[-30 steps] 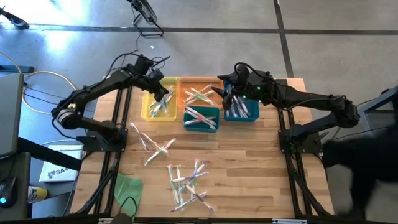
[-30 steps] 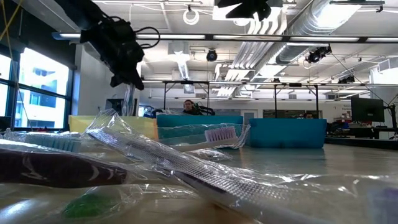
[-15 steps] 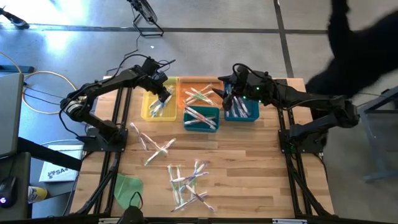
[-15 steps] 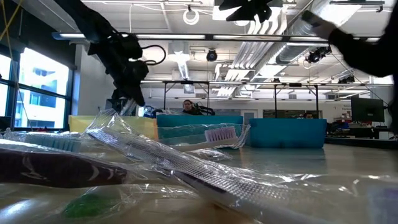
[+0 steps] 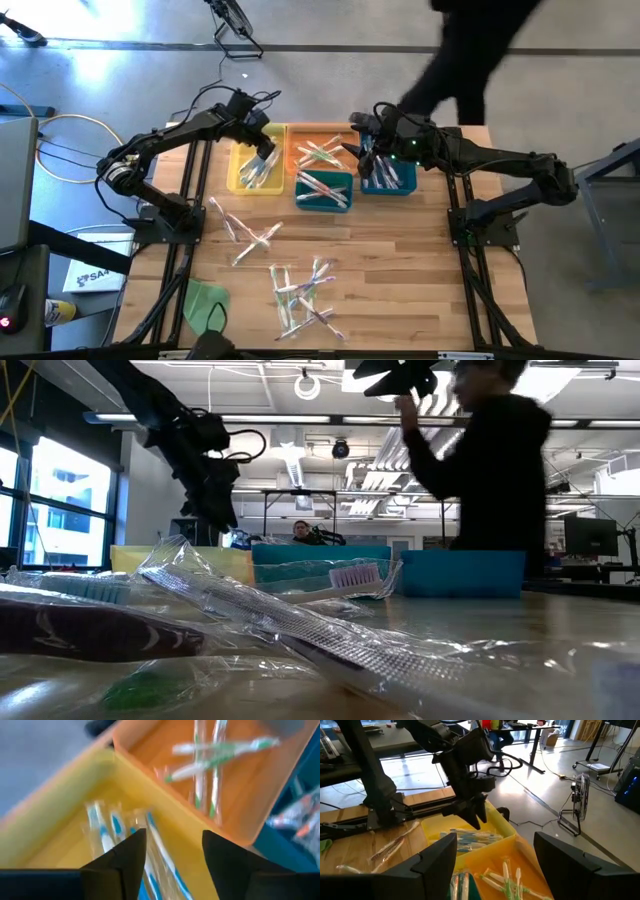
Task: Pick & Place Toothbrushes
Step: Put the orange toothbrush into the dark green bin
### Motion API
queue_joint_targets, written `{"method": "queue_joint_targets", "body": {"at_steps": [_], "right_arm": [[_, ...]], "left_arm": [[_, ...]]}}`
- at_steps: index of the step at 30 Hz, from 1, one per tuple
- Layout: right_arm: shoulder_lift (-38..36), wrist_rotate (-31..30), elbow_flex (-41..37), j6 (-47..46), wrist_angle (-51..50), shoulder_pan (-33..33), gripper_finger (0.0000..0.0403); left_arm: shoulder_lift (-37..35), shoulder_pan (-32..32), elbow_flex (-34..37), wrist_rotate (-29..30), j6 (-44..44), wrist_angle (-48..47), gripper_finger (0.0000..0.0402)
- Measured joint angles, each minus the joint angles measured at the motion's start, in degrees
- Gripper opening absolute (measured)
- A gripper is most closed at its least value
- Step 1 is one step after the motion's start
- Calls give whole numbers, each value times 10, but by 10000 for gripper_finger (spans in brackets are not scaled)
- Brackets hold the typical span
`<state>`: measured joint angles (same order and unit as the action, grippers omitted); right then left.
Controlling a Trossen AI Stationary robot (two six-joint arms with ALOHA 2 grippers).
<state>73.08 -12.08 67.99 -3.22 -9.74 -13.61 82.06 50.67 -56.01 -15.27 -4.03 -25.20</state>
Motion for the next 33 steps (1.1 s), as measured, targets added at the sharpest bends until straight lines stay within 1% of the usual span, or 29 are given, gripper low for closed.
{"method": "queue_joint_targets", "body": {"at_steps": [5, 12, 29, 33], "right_arm": [[0, 0, 0, 0, 0, 0, 258], [0, 0, 0, 0, 1, 0, 258], [0, 0, 0, 0, 28, 0, 258], [0, 0, 0, 0, 31, 0, 258]], "left_arm": [[0, 0, 0, 0, 0, 53, 197], [0, 0, 0, 0, -3, 92, 198], [0, -1, 0, 0, -2, 92, 198], [0, 0, 0, -1, -20, 92, 198]]}}
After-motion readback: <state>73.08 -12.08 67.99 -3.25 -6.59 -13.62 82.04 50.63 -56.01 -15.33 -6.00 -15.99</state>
